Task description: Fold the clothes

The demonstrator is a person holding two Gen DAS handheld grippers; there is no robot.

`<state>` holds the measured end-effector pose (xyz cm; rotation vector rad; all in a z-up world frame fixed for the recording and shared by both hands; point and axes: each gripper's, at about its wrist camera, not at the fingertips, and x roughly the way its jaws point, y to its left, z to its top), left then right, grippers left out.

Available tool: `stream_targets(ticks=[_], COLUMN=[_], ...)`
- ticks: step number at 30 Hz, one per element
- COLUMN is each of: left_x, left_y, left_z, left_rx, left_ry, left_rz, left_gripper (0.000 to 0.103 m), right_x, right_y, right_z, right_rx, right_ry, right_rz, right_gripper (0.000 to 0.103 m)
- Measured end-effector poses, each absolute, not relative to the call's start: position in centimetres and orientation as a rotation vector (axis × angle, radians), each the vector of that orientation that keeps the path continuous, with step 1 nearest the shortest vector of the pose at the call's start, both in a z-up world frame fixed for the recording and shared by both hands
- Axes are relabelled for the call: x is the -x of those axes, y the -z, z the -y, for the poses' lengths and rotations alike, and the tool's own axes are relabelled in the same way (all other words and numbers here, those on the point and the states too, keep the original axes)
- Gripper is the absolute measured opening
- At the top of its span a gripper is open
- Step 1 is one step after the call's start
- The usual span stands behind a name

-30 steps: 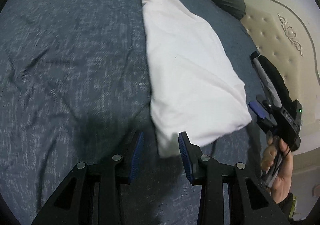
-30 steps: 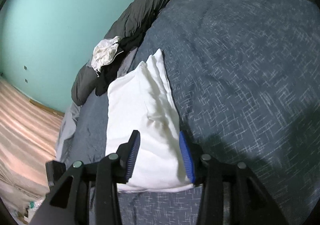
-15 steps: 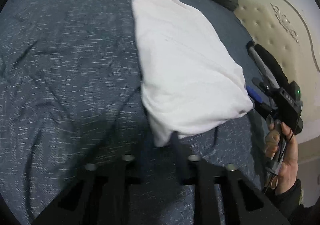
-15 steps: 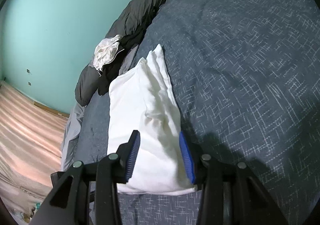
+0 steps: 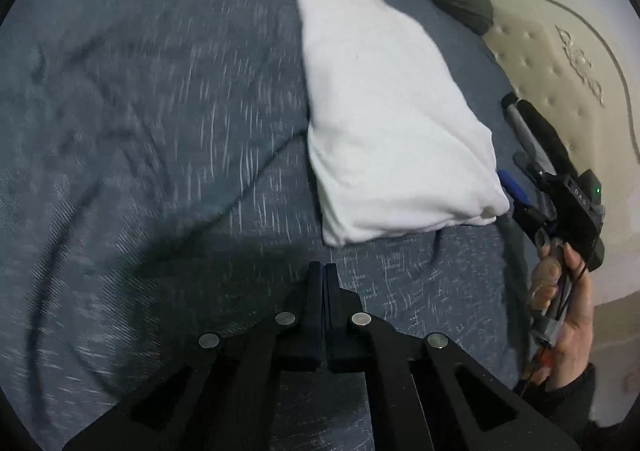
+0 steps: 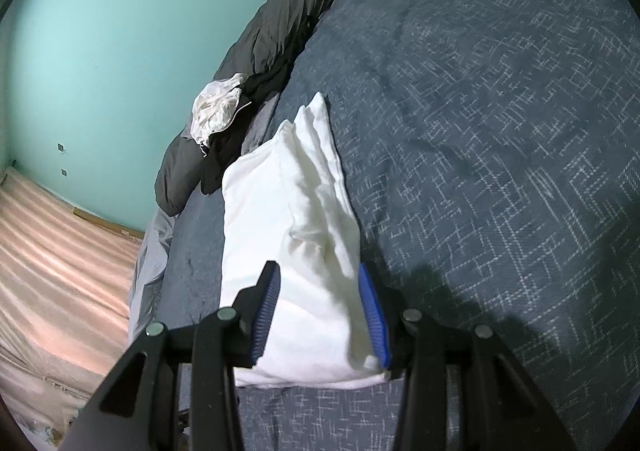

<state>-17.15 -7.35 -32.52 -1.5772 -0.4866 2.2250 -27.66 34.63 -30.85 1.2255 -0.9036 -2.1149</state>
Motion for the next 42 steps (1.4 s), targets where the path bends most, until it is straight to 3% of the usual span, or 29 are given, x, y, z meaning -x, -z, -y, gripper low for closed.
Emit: stream_targets(ticks=[4,20,28,31,33,38,42], left_x=[18.8,18.5,20.0,22.2,23.7,26.1,26.7], left_y=[30.9,34.5,29.9,29.5,30.5,32.2,32.3], left_z=[7.1,6.4,7.4,7.4,7.1,6.3,6.1], left_rx=[1.527,1.598,1.513,1.514,1.548,1.554,1.53], left_ry=[-2.28,-2.175,-2.297,-2.314,-2.28,-2.23,-2.226], left_rz=[0.405,0.517,0.484,0.49,0.537,0.601,0.61], left_gripper=[0.0,0.0,0.001,0.014,0.033,0.031,0.015], right_x=[27.7,28.0,28.0,28.1,28.1,28.1,28.1], right_y=[31.0,31.3,31.5,31.6,31.6,31.5,31.6], right_z=[-34.6,-34.4,-34.8,-34.7,-34.7,-34.6,-35.0], right_rx=[-1.229,-1.234,-1.24,-1.242,-1.242,-1.24,-1.24], right_ry=[2.114,2.097,2.098,2.094,2.093,2.09,2.093], right_rz=[0.905,0.907,0.919,0.925,0.924,0.914,0.922], right_gripper=[0.041,0.041,0.041,0.041,0.041,0.041,0.041])
